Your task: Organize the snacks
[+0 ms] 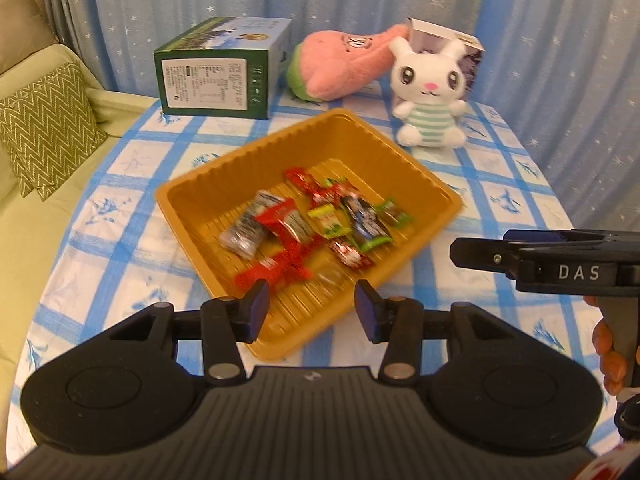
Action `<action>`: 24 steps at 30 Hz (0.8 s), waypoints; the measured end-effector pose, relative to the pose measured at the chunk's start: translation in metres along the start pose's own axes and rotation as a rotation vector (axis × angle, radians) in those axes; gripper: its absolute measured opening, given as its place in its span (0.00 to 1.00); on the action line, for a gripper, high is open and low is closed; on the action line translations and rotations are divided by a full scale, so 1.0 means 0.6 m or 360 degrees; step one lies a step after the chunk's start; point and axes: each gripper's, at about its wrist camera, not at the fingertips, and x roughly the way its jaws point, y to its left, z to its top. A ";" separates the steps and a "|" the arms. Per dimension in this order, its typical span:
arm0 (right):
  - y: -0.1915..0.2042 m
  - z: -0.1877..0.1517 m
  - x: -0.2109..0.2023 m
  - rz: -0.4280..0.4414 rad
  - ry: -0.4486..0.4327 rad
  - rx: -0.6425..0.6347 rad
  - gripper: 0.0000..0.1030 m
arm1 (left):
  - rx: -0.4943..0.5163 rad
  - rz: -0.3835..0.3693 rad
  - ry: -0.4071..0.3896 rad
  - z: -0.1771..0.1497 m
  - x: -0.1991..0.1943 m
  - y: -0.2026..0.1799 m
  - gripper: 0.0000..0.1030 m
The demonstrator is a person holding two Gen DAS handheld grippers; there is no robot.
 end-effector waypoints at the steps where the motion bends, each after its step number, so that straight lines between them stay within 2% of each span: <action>1: 0.000 -0.006 -0.009 -0.0005 -0.0003 0.0003 0.79 | 0.0003 -0.0007 0.0004 -0.006 -0.006 -0.006 0.43; 12: -0.004 -0.083 -0.112 -0.0062 0.0036 0.0004 0.79 | 0.0065 -0.0067 0.0050 -0.085 -0.070 -0.076 0.48; 24: -0.019 -0.164 -0.210 -0.0160 0.0073 0.0039 0.79 | 0.0110 -0.0123 0.0044 -0.139 -0.133 -0.146 0.52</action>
